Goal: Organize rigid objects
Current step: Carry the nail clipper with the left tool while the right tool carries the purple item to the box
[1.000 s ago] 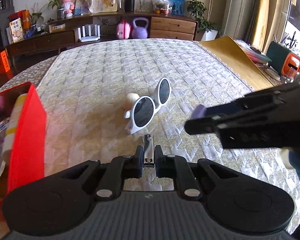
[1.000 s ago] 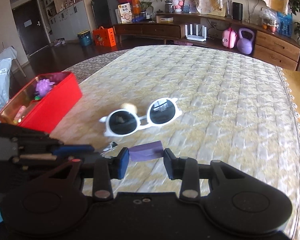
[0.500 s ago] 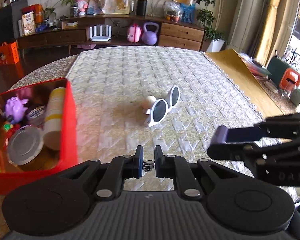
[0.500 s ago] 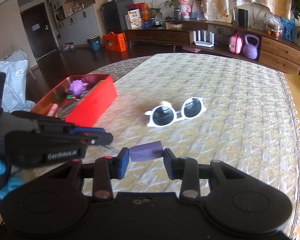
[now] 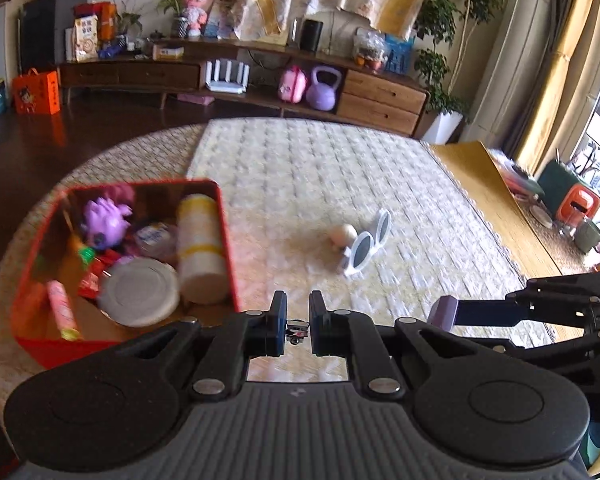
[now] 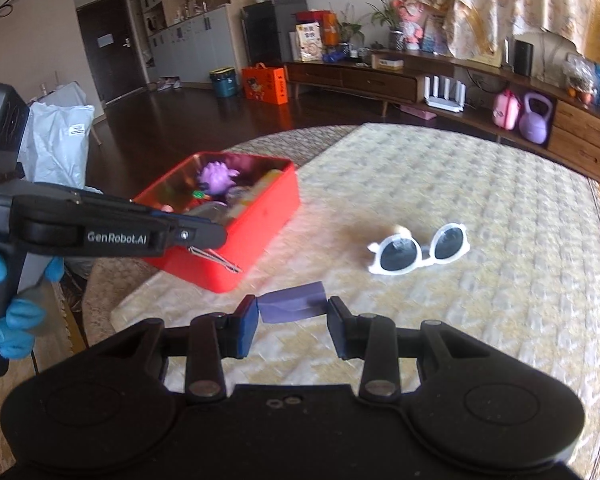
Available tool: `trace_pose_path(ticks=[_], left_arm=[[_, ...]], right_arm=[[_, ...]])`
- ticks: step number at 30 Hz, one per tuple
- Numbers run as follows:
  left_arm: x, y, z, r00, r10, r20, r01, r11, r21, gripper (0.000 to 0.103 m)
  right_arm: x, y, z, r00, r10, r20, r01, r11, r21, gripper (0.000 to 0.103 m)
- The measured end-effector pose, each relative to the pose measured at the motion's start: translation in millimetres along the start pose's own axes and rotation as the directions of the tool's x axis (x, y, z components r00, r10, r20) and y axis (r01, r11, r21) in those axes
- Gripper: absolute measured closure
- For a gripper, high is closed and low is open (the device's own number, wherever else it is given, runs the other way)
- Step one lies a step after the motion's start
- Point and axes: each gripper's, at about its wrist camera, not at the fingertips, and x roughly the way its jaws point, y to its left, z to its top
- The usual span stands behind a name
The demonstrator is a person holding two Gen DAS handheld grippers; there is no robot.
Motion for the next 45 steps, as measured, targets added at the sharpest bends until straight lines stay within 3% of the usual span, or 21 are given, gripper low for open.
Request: trace_pose_path(ticks=[14, 30, 45], left_arm=[[-31.6, 77.7, 42.5, 0.991, 0.099, 0.093, -0.09, 0.991, -0.097, 0.092], [10.3, 149.6, 42.5, 0.974, 0.216, 0.064, -0.201, 0.961, -0.19, 0.092], [53.7, 161.8, 32.3, 0.97, 0.242, 0.012, -0.237, 0.958, -0.16, 0.092]], right_arm=[[33.4, 43.5, 51.9, 0.999, 0.043, 0.027, -0.04, 0.994, -0.103, 0.067], [127.8, 78.5, 81.5, 0.998, 0.018, -0.061, -0.029, 0.983, -0.18, 0.067], [186.0, 82.4, 88.3, 0.991, 0.021, -0.135, -0.048, 0.978, -0.202, 0.067]])
